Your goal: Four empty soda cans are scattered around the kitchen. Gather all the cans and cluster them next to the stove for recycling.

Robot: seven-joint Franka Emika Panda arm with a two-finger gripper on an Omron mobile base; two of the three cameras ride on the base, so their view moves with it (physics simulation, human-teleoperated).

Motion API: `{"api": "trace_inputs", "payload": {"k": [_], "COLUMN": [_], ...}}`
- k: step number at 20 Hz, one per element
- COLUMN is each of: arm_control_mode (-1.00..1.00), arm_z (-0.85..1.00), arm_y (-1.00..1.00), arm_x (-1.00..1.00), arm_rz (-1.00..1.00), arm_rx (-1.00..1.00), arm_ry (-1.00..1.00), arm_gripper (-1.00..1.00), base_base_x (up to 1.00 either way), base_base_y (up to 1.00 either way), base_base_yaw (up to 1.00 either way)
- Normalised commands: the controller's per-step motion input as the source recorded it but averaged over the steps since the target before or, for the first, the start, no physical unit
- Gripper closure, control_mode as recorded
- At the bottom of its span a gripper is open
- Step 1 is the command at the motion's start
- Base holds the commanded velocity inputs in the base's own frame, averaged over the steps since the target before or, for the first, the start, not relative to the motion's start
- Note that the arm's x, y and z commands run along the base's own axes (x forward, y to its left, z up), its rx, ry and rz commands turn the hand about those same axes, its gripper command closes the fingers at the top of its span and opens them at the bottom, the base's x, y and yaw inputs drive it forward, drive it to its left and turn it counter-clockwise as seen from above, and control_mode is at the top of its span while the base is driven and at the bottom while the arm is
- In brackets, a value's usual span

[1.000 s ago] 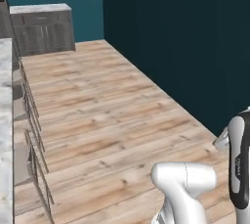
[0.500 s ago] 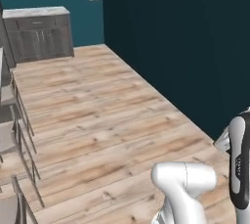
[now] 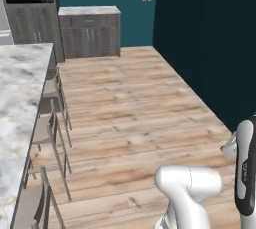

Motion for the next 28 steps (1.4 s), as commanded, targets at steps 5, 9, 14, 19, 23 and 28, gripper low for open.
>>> {"api": "trace_inputs", "payload": {"k": [5, 9, 14, 19, 23, 28], "arm_control_mode": [1.00, 1.00, 1.00, 1.00, 1.00, 1.00], "arm_z": [0.00, 0.00, 0.00, 0.00, 0.00, 0.00], "arm_y": [0.00, 0.00, 0.00, 0.00, 0.00, 0.00], "arm_x": [0.00, 0.00, 0.00, 0.00, 0.00, 0.00], "arm_rz": [0.00, 0.00, 0.00, 0.00, 0.00, 0.00], "arm_rx": [0.00, 0.00, 0.00, 0.00, 0.00, 0.00], "arm_ry": [0.00, 0.00, 0.00, 0.00, 0.00, 0.00], "arm_gripper": [-1.00, -1.00, -1.00, -1.00, -1.00, -1.00], "base_base_x": [-0.04, -0.04, -0.04, -0.04, 0.00, 0.00], "base_base_y": [0.00, 0.00, 0.00, 0.00, 0.00, 0.00], "base_base_yaw": [0.47, 0.47, 0.47, 0.44, 0.40, 0.42]}}
